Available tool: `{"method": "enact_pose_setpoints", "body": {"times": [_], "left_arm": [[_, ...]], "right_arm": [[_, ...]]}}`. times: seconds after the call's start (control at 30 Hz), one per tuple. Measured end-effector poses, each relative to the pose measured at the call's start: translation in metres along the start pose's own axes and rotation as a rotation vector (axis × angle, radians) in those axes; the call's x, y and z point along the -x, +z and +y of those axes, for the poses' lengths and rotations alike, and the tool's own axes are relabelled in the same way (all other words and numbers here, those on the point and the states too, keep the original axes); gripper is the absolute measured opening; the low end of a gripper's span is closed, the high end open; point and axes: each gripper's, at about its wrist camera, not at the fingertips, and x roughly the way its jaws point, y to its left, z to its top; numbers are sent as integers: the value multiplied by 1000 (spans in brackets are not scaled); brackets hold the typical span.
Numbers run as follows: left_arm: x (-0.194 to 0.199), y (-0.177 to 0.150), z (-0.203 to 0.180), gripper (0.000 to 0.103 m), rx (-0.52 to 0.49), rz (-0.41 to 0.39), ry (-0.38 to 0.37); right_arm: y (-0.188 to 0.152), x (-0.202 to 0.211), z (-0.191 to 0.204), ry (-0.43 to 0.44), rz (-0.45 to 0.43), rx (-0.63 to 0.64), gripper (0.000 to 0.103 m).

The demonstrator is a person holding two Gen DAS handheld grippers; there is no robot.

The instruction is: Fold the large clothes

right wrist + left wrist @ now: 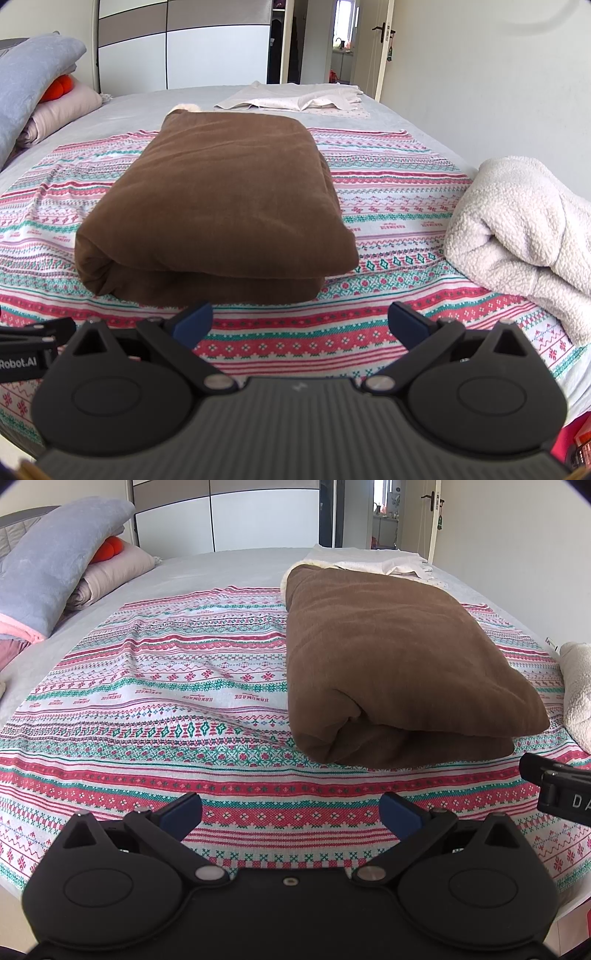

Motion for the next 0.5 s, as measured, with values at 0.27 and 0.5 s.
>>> {"method": "enact_pose_setpoints", "body": {"times": [0.27,0.5], "left_arm": [[0,0,1,103,2,2,-2],[-2,-2,1,103,2,8,-3]], "right_arm": [[0,0,0,0,0,0,103],[0,0,0,0,1,0,103]]}}
